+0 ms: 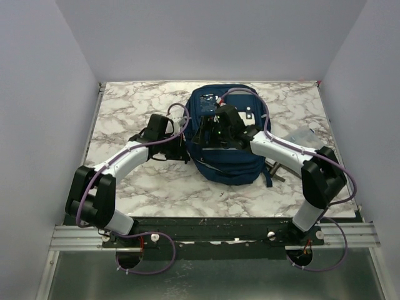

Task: Pack the student bag
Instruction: Zip the student bag at the center of the board.

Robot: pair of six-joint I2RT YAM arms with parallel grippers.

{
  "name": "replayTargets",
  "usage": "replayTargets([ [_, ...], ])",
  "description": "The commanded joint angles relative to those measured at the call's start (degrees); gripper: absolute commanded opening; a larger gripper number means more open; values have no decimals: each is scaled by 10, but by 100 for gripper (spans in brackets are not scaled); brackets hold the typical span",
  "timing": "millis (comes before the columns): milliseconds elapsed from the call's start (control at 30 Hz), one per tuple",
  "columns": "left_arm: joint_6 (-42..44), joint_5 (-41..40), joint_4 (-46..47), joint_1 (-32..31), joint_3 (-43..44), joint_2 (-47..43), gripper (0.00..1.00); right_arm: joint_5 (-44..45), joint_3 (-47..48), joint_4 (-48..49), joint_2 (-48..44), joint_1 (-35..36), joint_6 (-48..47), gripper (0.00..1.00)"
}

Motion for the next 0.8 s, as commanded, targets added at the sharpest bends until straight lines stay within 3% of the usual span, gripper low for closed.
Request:
replayTargets([
  [0, -71, 66, 81, -4, -46, -24, 0, 68, -28, 75, 43, 2, 107, 62],
  [133, -113, 76, 124, -29, -63, -14, 0, 90, -27, 141, 78, 9, 146, 54],
  [233, -170, 92, 205, -67, -96, -15, 0, 114, 0, 181, 115, 10, 143, 53],
  [333, -206, 98, 235, -85, -119, -6, 0, 137, 58, 123, 121, 9, 84, 53],
  [400, -195, 96, 234, -73, -134, -2, 0, 131, 52, 110, 93, 9, 36, 54],
  [500, -194, 112, 228, -47, -141, 12, 0, 112, 54, -15, 44, 8, -17, 61],
  [600, -201, 123, 227, -42, -141, 10, 4, 90, -10, -68, -24, 9, -39, 67],
  [767, -223, 154, 228, -41, -140, 7, 24, 31, -134, -82, -129, 40, -3, 72],
])
